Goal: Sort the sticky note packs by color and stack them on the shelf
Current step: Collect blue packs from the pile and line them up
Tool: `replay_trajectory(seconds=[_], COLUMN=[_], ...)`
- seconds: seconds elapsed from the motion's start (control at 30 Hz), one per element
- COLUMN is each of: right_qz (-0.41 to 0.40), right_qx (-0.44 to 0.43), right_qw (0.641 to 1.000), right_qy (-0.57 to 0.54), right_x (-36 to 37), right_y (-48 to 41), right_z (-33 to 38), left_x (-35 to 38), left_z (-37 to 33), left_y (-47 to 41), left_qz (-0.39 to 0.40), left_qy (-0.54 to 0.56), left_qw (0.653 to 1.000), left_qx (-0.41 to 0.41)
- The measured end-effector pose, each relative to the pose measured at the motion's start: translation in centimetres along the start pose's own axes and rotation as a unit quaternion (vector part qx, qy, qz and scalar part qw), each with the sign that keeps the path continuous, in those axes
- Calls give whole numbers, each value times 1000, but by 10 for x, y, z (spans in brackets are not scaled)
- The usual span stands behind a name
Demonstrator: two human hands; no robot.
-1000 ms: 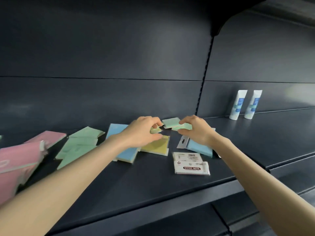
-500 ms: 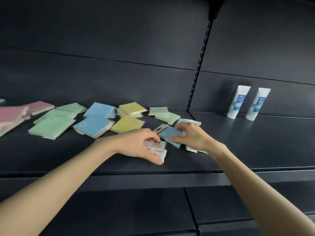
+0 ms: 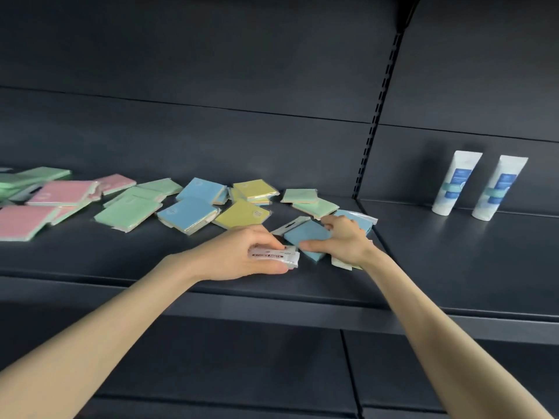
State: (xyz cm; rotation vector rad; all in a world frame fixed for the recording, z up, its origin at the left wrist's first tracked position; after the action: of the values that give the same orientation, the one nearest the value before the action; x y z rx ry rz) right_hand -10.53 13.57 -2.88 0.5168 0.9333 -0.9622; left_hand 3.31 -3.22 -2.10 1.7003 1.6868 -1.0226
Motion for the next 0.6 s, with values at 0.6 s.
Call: replay_trajectory(seconds=[0.6], right_qz=[-51], right_qx=[-47], right_qw=[992], right_qy=[-103], right_x=[3], right_y=[-4], right_z=[17], left_x=[-22], left_z=[7], left_y=[7], left_qz=[-248], left_qy=[57], left_qw=[967], left_qx=[-11])
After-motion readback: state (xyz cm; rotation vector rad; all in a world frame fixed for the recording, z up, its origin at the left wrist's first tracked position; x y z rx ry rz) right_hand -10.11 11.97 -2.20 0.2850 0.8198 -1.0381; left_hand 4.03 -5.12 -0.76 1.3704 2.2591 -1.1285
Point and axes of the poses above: each hand's wrist, its own y-axis away from the middle knuckle, its own x-axis out of the palm, z = x × y, the point moved 2 cm from there along -y, towards the middle knuckle, and after that the axes turned 3 degrees about x, right-handed, at the moved point
